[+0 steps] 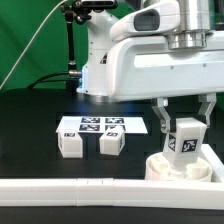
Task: Assemble stool
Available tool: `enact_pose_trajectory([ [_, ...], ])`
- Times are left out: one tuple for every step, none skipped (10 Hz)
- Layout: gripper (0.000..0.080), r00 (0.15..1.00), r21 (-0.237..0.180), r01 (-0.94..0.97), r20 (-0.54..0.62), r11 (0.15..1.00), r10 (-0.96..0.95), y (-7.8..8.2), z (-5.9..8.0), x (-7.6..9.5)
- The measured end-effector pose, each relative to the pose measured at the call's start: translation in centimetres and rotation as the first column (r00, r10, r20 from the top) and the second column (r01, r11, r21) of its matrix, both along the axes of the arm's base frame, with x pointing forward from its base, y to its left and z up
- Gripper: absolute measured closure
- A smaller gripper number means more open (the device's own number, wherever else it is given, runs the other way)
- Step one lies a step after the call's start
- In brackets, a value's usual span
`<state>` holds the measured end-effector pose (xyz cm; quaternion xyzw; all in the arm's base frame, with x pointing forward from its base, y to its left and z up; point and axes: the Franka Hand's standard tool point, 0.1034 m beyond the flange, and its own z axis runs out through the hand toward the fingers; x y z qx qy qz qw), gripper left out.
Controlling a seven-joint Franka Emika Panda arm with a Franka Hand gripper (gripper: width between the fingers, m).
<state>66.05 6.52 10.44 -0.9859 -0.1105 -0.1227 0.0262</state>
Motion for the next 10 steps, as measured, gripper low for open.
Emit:
enact_pose_trajectory([
  [0.0461,1.0,0.001,0.002,0.0,1.0,-0.002,-0.02,0.01,-0.01],
  [0.0461,1.0,0.001,0.002,0.0,1.0,-0.002,-0.02,0.02,-0.01],
  [0.0461,1.0,0.001,0.002,0.0,1.0,-0.002,-0.01,0.02,-0.01],
  [0.0461,1.0,0.001,0.002,0.0,1.0,-0.002,-0.02,0.02,-0.01],
  [0.0461,1.0,0.001,0.002,0.0,1.0,-0.002,-0.02,0.04,-0.01],
  [0.0461,1.0,0.001,0.001,0.0,1.0,-0.001,-0.02,0.18,-0.07],
  [0.046,1.0,0.001,0.001,0.002,1.0,-0.001,-0.02,0.41,-0.1],
  [0.0459,1.0,0.001,0.0,0.001,1.0,0.0,0.02,0.48,-0.3],
  [0.0459,1.0,0.001,-0.002,-0.002,1.0,0.002,0.14,0.44,-0.53],
  [0.0459,1.0,0.0,-0.002,-0.003,1.0,0.002,0.16,0.36,-0.61],
])
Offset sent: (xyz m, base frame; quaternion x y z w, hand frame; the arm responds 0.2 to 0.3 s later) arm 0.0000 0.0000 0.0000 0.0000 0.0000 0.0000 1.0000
